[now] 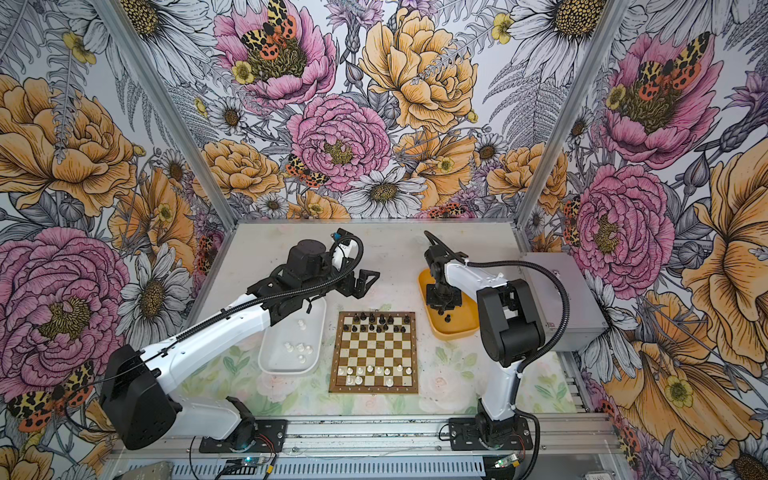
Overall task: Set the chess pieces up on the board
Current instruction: 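Lower the right gripper onto a black piece in the yellow tray and close, then lift the black piece with the right gripper and carry it over the chessboard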
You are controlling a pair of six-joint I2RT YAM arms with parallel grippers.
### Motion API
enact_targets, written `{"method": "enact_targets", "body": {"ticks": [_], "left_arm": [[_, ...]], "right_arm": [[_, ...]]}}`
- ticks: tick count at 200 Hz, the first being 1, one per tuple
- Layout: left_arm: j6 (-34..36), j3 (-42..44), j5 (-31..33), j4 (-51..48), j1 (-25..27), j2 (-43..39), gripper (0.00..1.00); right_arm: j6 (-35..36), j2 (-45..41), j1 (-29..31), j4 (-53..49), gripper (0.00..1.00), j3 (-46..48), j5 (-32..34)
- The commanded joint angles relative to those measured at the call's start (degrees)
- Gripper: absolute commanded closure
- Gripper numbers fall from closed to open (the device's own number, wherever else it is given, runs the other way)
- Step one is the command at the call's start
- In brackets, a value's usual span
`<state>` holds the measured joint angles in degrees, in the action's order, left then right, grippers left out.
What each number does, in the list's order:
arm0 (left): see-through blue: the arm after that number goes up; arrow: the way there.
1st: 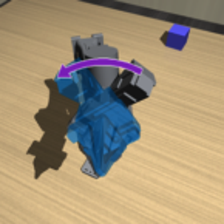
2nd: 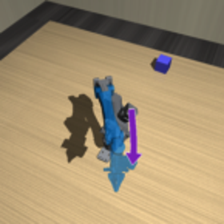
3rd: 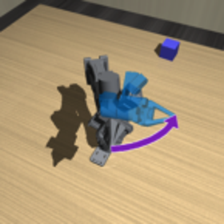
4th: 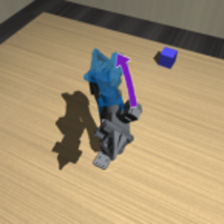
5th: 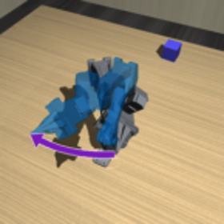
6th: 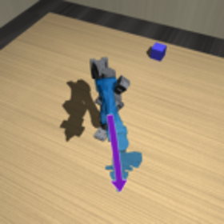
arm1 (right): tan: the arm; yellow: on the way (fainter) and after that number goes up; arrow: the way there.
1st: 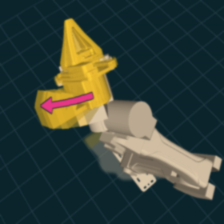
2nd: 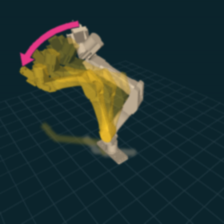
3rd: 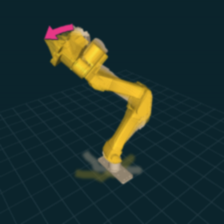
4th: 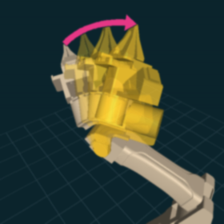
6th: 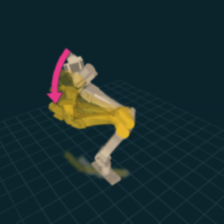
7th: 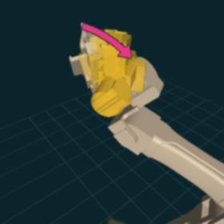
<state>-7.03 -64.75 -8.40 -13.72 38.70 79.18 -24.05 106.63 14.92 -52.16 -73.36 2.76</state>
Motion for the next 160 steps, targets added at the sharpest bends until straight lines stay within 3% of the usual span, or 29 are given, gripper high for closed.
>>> {"method": "enact_targets", "body": {"ticks": [1, 160], "left_arm": [[0.95, -1.66, 0.85, -0.17, -0.81, 0.1, 0.01], [0.8, -1.41, 1.23, 0.62, -3.37, 0.03, 0.01]], "right_arm": [[0.67, 1.1, -0.43, 0.57, 0.79, -1.95, -0.18], [0.04, -1.4, -0.77, -3.68, 0.83, -8.41, -3.25]]}}
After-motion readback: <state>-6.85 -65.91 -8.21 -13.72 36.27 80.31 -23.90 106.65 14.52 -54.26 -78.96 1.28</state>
